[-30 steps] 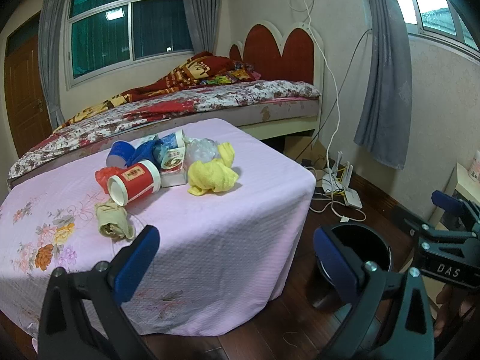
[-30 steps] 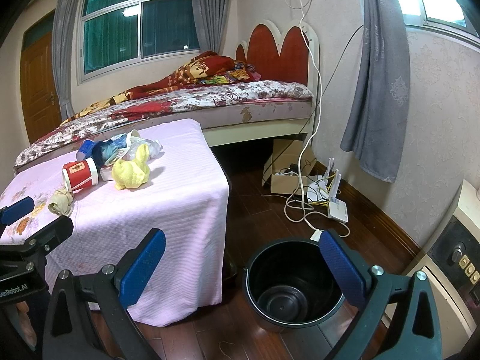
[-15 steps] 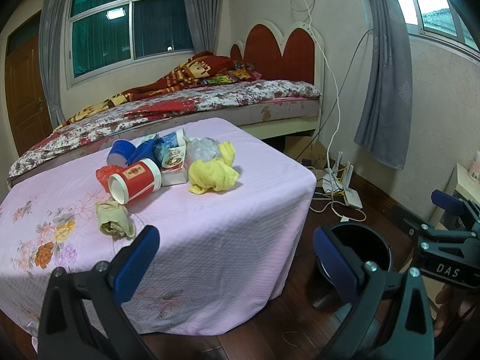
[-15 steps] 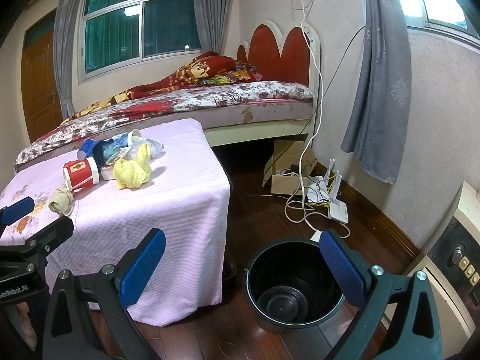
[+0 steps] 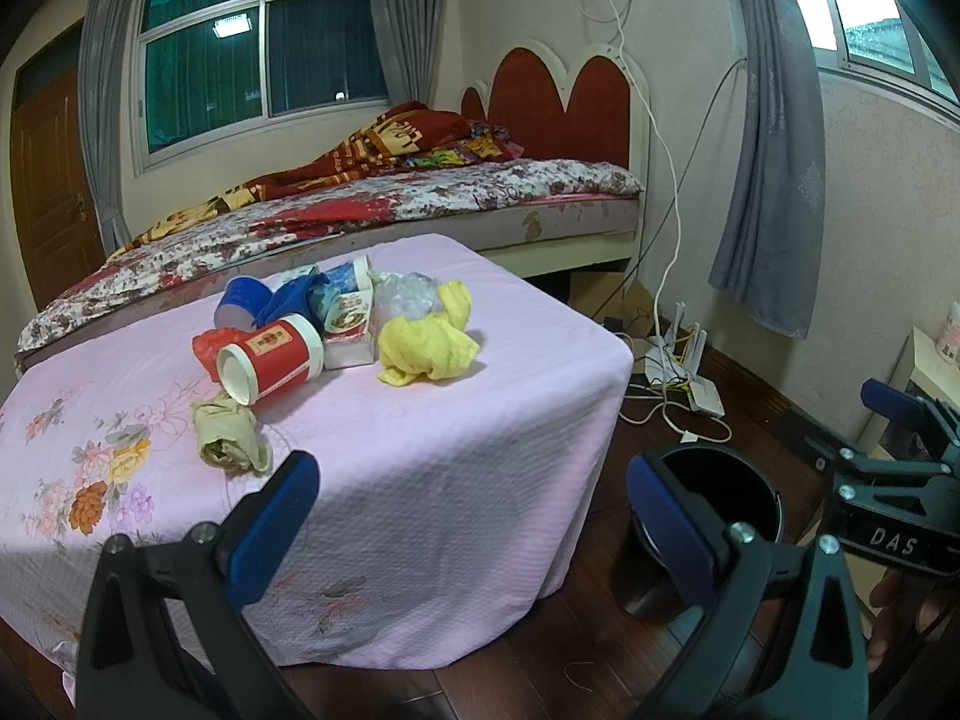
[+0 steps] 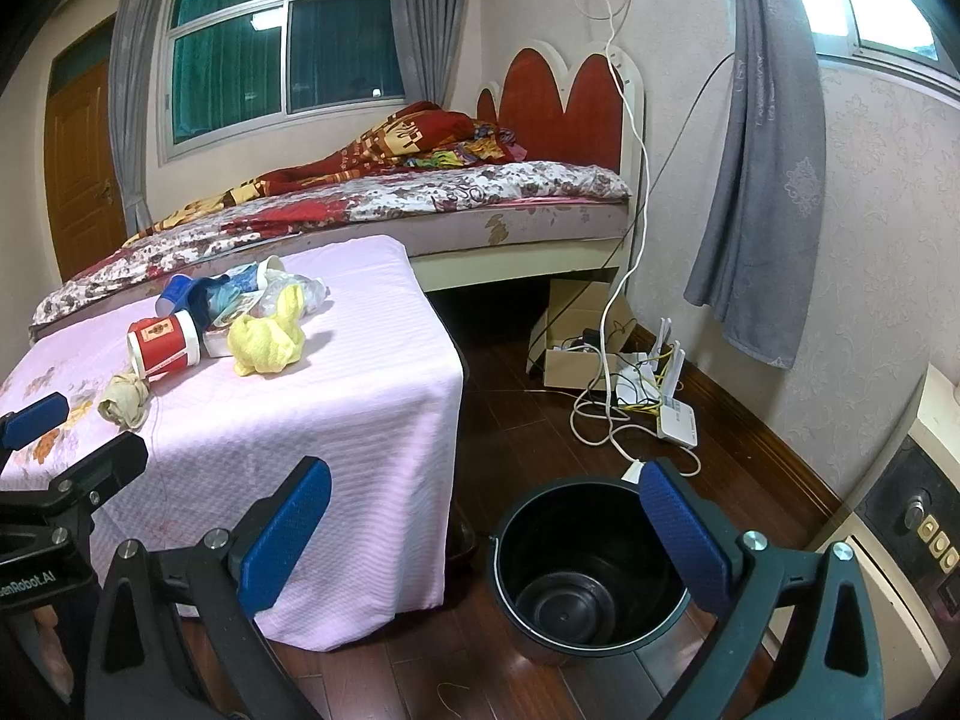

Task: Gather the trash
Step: 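Grasp the red-and-white paper cup with the left tool while the right tool grasps the yellow cloth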

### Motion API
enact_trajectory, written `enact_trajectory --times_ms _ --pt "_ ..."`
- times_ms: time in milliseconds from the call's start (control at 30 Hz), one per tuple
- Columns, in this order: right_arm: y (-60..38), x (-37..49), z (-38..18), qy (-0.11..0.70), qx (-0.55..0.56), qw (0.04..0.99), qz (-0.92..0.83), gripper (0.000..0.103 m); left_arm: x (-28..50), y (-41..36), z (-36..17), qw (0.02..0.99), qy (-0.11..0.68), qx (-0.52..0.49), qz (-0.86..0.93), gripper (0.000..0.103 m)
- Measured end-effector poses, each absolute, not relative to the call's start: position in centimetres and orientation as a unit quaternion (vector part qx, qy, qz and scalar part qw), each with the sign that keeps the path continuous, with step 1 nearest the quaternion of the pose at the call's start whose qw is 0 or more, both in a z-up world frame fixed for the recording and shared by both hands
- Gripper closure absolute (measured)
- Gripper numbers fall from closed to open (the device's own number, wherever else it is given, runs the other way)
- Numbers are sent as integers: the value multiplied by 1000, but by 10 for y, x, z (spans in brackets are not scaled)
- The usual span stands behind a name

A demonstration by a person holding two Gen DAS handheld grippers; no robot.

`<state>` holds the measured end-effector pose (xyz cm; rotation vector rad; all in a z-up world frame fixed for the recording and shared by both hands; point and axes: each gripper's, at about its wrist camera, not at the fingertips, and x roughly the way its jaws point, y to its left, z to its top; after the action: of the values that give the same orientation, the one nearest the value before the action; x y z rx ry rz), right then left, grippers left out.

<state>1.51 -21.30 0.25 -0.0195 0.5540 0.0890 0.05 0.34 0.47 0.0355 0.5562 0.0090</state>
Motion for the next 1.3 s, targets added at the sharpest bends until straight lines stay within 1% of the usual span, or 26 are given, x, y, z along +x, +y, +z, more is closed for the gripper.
enact_trajectory --times_ms 533,600,900,1300 --pt "-211 16 1 276 -8 960 50 0 0 8 3 962 273 16 9 0" --pt "-197 17 -4 278 -7 959 60 0 1 12 2 961 275 15 13 0" --pt "-166 30 -4 278 -23 954 114 0 6 59 0 959 278 3 60 0" --pt "-91 75 -9 286 -66 940 175 0 36 153 -17 945 296 -29 138 0"
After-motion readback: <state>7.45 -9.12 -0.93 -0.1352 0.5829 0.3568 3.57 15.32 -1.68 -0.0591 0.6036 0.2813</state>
